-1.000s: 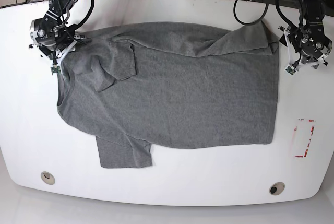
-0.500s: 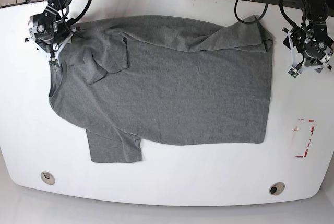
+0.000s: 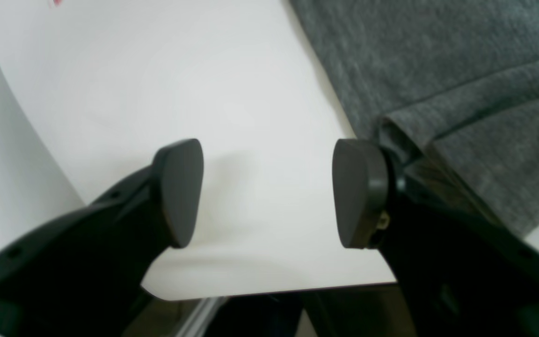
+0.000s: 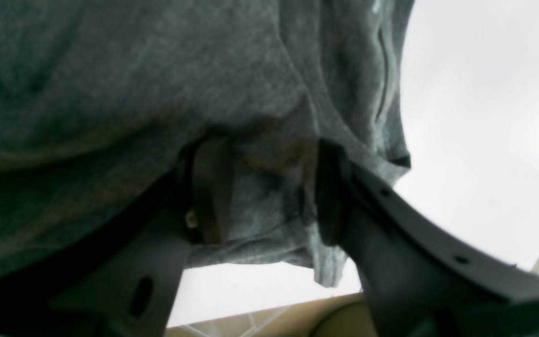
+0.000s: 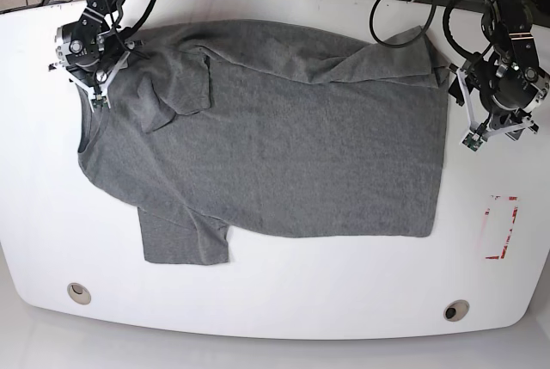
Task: Layout the t-shirt on the table in an organized manner, then fold the t-shirt properly
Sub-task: 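Release the left gripper and regrasp the shoulder edge nearby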
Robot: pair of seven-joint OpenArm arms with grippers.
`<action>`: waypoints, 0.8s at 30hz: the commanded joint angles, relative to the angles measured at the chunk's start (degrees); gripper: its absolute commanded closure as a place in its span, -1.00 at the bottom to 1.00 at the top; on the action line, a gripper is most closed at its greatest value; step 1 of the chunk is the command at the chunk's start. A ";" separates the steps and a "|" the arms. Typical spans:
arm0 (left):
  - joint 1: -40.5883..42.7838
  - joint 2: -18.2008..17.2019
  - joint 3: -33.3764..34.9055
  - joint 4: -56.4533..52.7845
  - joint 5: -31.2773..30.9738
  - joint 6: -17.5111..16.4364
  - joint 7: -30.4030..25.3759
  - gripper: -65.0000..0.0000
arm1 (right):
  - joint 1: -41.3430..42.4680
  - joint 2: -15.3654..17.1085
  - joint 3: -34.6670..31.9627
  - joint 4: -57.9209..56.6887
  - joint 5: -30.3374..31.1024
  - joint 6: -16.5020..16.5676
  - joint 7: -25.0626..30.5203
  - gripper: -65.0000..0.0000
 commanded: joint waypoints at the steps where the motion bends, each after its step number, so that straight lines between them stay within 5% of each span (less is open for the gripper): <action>1: 0.69 0.07 -0.02 0.82 -3.99 -0.06 -0.58 -0.20 | 0.42 0.29 -0.01 1.02 0.21 -0.05 0.45 0.17; 8: 4.29 0.07 0.07 0.82 -14.98 -0.06 -0.58 -0.20 | 0.42 0.11 -0.01 1.02 0.21 -0.05 0.45 0.17; 24: 5.35 0.07 6.84 -1.38 -15.86 -0.06 -0.58 -0.20 | 0.51 -0.24 -0.01 0.93 0.30 -0.05 0.72 0.17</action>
